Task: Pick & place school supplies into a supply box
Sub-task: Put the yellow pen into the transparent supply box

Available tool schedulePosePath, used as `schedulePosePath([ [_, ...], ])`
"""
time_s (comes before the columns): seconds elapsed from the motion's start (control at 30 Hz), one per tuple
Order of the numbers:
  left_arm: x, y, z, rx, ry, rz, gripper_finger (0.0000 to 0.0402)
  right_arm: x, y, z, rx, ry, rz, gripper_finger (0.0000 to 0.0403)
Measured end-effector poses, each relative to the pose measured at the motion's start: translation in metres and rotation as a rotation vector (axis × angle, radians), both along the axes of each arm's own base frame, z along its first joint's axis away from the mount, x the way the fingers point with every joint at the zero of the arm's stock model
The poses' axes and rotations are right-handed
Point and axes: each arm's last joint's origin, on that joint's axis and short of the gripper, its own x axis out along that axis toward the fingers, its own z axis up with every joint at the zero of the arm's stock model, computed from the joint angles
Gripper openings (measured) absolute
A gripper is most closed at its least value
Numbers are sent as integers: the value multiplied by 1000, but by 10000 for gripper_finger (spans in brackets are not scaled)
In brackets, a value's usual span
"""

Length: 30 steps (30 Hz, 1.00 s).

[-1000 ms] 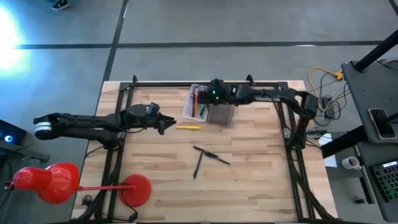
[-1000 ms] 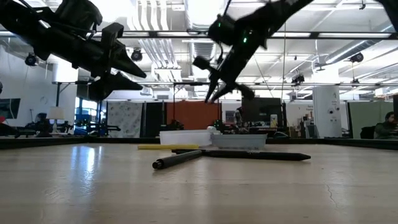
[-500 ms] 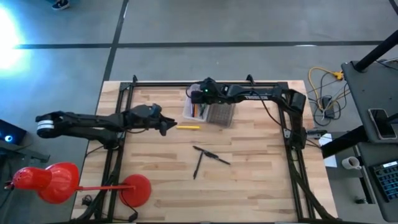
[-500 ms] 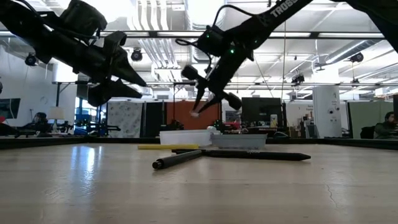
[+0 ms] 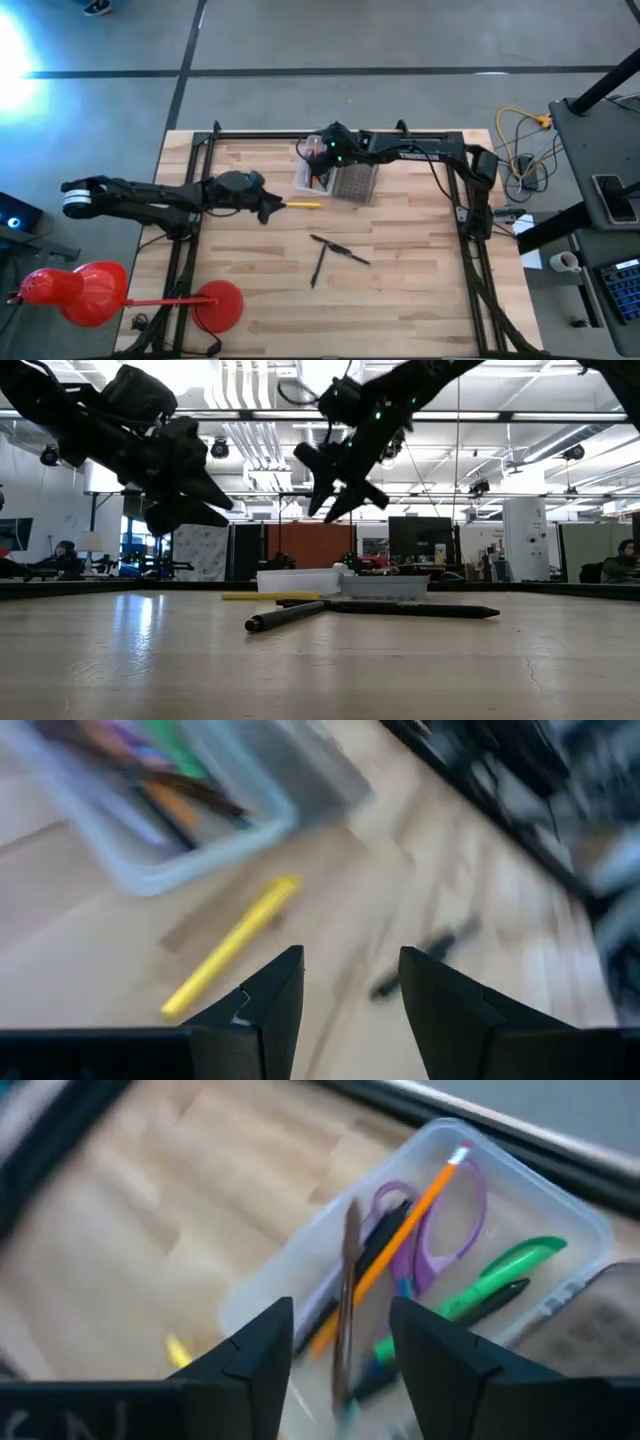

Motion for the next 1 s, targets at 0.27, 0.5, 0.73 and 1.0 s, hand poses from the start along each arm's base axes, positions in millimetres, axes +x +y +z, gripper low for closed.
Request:
schedulePosePath([
  [0.27, 8, -3, -16, 211, 105, -177, 150, -15, 55, -5, -113, 364, 165, 171],
  [0.5, 34, 5, -28, 350, 227, -264, 150, -31, 66, -9, -84, 524, 85, 171],
  [0.73, 77, 23, -35, 435, 382, -365, 150, -49, 67, 8, -89, 558, -4, 171],
  [1.0, 105, 44, -45, 412, 554, -420, 150, -62, 69, 27, -118, 513, -66, 171],
])
